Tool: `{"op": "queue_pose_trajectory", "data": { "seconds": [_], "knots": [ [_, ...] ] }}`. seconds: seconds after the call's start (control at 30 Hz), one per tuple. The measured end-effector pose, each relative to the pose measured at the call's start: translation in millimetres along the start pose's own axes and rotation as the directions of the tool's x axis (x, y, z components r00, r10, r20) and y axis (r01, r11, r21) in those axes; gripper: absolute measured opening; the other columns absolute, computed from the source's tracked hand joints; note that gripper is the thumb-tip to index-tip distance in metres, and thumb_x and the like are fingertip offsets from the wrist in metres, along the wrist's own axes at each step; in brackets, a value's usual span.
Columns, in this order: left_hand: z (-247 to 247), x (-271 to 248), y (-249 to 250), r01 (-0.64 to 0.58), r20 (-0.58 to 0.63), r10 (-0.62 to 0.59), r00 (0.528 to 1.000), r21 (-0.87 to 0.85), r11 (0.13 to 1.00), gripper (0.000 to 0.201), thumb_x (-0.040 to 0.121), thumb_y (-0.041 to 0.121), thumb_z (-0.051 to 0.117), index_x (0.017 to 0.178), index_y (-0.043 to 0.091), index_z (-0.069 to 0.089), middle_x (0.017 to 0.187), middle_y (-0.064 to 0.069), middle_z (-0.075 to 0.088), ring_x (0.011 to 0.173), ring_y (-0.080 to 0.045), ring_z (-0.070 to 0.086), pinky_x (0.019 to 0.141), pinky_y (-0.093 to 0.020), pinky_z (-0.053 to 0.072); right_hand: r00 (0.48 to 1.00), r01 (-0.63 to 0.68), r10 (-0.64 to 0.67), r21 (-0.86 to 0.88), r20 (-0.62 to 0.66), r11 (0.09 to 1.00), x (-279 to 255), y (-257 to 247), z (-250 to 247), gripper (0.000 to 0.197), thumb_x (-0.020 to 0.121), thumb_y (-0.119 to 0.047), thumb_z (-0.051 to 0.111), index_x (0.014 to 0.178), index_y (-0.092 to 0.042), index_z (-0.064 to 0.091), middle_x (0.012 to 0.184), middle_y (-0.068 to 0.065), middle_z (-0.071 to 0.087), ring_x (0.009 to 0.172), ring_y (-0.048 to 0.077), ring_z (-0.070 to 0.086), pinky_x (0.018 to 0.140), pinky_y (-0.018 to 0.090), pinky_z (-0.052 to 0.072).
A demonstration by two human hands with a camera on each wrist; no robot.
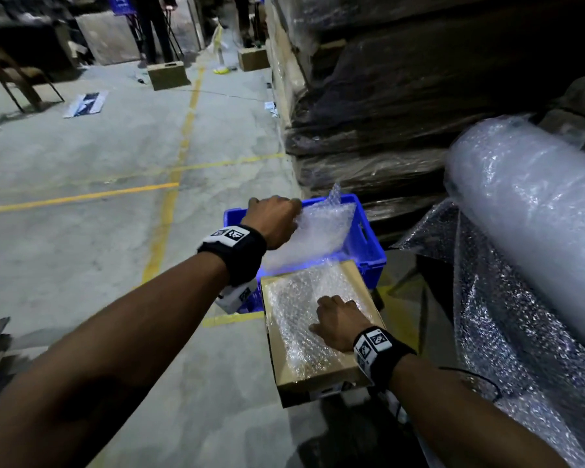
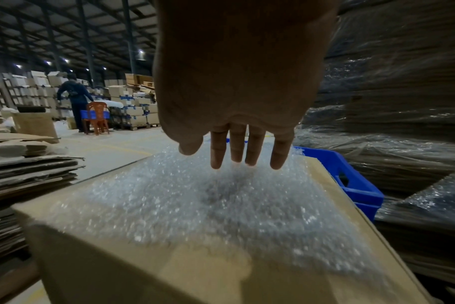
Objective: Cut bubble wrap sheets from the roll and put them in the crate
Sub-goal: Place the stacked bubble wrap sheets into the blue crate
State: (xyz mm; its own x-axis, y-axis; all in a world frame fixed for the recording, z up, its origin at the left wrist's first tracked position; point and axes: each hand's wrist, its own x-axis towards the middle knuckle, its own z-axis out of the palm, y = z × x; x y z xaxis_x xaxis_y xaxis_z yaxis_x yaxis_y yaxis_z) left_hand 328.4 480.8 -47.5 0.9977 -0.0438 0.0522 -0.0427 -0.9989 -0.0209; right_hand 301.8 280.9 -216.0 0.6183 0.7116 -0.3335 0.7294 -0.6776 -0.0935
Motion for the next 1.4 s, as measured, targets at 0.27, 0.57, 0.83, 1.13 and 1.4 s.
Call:
{"op": "queue_pose_trajectory", "data": {
  "seconds": [0.27,0.57,0.83,1.13,1.4],
  "knots": [
    [-49.3,17.8,-31.9,0.015,-0.091,-0.01,0.996,0.063,0.998,0.026,0.098,0.028,0.051,0.123,0.019,0.053,0.124,-0.01,0.062,0.113,-0.036,0.057,0.087,-0.045,0.037,0.998,-0.044,0.043,0.029,0.038,0.999,20.3,2.1,-7.5,0.059,0.101,-0.052,0.042,0.146,-0.016,0.034,0.146,0.01,0.037,0.132,0.035,0.036,0.104,0.055,0.033],
    [-68.3,12.1,-41.4,-0.034,-0.04,0.036,0.999,0.05,0.998,0.021,0.097,0.029,0.052,0.117,0.022,0.055,0.114,-0.009,0.065,0.11,-0.034,0.056,0.083,-0.042,0.033,0.995,-0.023,0.037,0.141,-0.095,0.99,27.5,19.3,-25.2,0.043,0.1,-0.041,0.05,0.135,-0.017,0.05,0.135,0.008,0.047,0.129,0.031,0.041,0.106,0.046,0.034],
    [-70.9,-1.2,-36.6,-0.11,0.184,0.138,0.973,-0.153,0.982,0.02,0.096,0.027,0.058,0.116,0.026,0.06,0.097,0.004,0.058,0.107,-0.028,0.052,0.086,-0.04,0.043,0.864,0.203,0.309,0.837,-0.398,0.508,12.3,74.1,-93.0,0.125,0.055,-0.038,0.097,0.156,-0.021,0.024,0.147,-0.003,0.033,0.133,0.01,0.04,0.111,0.035,0.037],
    [-102.0,-17.3,-21.9,-0.224,0.222,0.267,0.938,-0.201,0.954,0.02,0.091,0.02,0.062,0.111,0.019,0.065,0.1,-0.006,0.069,0.094,-0.028,0.059,0.083,-0.036,0.049,0.908,0.375,0.057,0.866,-0.415,0.33,-12.5,56.7,-142.7,0.105,0.062,-0.013,0.095,0.149,-0.021,0.038,0.142,-0.005,0.057,0.126,0.009,0.058,0.102,0.03,0.049],
    [-103.1,-38.0,-30.3,-0.294,-0.121,0.281,0.952,-0.11,0.95,0.079,0.092,0.034,0.07,0.154,0.03,0.021,0.139,-0.002,0.05,0.104,-0.024,0.055,0.089,-0.041,0.045,0.857,0.43,0.218,0.881,-0.467,0.198,-34.8,37.3,-152.2,0.032,0.075,-0.003,0.082,0.105,-0.009,0.07,0.1,0.002,0.078,0.094,0.02,0.074,0.076,0.025,0.057]
  ]
}}
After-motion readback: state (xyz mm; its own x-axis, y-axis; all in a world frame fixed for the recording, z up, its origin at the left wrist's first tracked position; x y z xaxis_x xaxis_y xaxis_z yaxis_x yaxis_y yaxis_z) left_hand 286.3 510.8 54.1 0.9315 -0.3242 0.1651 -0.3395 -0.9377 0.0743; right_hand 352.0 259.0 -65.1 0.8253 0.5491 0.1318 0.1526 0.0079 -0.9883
